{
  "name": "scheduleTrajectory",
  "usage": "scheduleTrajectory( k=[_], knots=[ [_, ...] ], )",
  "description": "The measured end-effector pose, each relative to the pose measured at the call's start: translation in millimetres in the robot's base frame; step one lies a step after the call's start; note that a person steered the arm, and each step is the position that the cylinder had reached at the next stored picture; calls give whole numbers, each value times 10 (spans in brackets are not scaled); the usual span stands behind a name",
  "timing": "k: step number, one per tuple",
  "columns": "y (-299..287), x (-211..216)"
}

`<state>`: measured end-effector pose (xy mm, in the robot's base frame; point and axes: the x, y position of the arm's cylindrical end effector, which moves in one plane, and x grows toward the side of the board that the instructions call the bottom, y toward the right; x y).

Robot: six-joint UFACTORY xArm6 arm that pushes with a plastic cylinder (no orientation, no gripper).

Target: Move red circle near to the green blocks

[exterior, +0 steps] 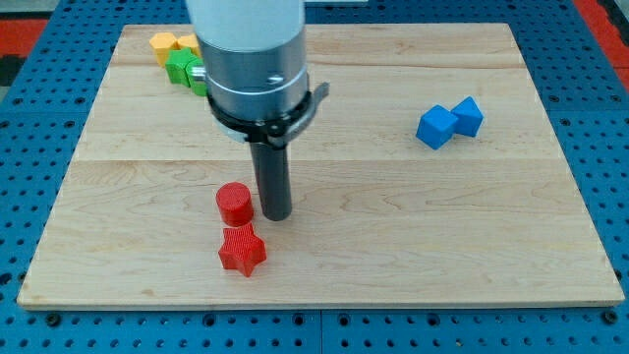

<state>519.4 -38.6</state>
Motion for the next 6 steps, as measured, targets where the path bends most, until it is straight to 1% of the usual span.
scheduleTrajectory(
  k=[1,2,3,4,6],
  knots=[
    [-114,101],
    [-538,91],
    [-868,-64],
    [-1091,-370],
    [-1590,-1177]
  ],
)
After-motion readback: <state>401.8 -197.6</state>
